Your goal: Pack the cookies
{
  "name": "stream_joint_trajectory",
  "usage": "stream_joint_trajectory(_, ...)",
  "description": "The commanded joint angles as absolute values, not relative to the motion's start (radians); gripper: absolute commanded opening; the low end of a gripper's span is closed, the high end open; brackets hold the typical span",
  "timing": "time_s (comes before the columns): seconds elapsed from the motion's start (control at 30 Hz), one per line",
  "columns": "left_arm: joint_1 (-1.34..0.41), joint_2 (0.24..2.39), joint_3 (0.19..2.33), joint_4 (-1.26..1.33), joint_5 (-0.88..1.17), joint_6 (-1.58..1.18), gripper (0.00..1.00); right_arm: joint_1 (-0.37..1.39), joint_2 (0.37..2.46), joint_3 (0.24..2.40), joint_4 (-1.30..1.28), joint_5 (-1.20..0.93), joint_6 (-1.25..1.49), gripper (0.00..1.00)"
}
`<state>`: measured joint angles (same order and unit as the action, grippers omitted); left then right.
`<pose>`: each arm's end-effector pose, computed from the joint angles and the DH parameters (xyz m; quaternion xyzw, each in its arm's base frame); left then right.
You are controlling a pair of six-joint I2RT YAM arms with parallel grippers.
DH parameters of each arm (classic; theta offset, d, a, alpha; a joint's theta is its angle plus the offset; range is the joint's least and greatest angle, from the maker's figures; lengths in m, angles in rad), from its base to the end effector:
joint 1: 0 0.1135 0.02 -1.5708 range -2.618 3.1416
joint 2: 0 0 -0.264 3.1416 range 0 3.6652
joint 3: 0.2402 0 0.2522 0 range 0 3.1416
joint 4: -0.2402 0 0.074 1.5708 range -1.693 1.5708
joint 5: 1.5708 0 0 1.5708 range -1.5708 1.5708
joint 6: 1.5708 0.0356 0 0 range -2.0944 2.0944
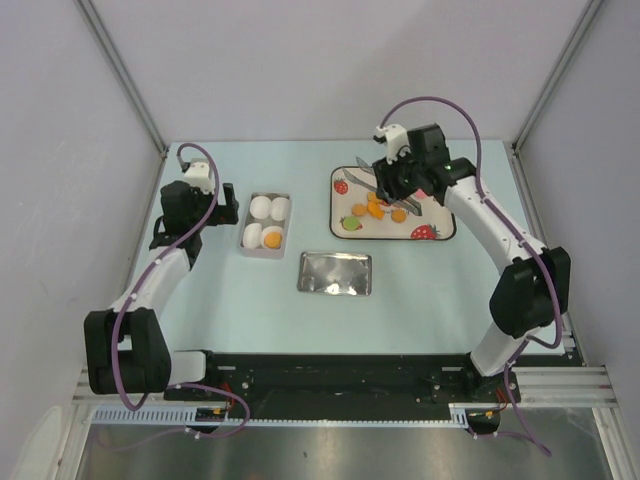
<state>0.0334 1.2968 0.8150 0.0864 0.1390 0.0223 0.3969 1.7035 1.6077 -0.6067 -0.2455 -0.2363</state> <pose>0.2943 0.0049 0.2652 0.0339 0.8304 -0.0424 0.5545 0.3539 0.1577 0.3413 -0.3293 0.8396 0.1442 0.4072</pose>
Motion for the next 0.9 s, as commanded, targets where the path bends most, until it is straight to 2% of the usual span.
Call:
stream_joint_trajectory(0.0, 0.04, 1.252, 0.815, 0.098, 0.187, 0.006, 1.0, 0.335, 1.614, 1.507, -0.546, -0.278, -0.232, 0.5)
stream_joint_trajectory(0.43, 0.04, 1.241, 0.796, 0.101, 0.207, 0.017, 1.0, 0.167, 1.525, 1.293, -0.538, -0.305, -0.273, 0.5)
stream_joint_trajectory(0.87, 0.04, 1.223, 0.785, 0.104, 0.218, 0.017, 1.0, 0.124, 1.474, 1.167, -0.543, -0.296, -0.316, 0.52)
